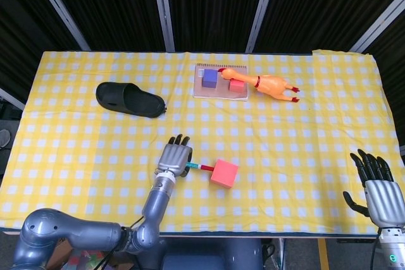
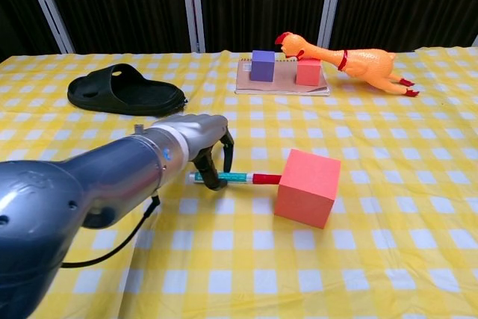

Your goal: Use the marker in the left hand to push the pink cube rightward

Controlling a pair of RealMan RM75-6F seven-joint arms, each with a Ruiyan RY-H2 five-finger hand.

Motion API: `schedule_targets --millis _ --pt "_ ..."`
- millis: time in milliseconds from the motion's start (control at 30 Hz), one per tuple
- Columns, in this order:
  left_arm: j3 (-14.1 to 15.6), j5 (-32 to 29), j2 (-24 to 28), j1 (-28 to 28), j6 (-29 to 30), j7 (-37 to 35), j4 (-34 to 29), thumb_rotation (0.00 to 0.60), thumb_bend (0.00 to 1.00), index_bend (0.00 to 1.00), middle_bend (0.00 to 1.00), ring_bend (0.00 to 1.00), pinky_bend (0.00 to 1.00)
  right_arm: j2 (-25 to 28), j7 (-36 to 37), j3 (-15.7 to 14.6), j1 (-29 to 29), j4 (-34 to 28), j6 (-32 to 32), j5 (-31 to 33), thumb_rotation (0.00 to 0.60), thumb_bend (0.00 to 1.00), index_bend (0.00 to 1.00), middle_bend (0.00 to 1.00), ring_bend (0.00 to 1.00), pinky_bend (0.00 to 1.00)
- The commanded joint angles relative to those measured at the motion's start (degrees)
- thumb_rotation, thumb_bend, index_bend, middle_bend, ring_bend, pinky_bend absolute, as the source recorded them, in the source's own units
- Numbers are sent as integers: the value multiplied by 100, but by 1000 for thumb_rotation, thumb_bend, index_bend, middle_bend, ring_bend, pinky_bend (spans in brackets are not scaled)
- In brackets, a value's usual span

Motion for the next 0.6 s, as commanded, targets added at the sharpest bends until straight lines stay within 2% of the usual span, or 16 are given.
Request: schedule_targets --millis 33,600 --pt "-42 -68 -96 -114 16 102 27 600 468 549 85 0 101 3 3 4 -1 -1 3 5 600 378 0 0 0 0" --pt "93 -426 374 -187 135 515 -481 600 478 551 85 0 101 -7 -51 -2 -7 -24 12 -5 600 378 0 0 0 0"
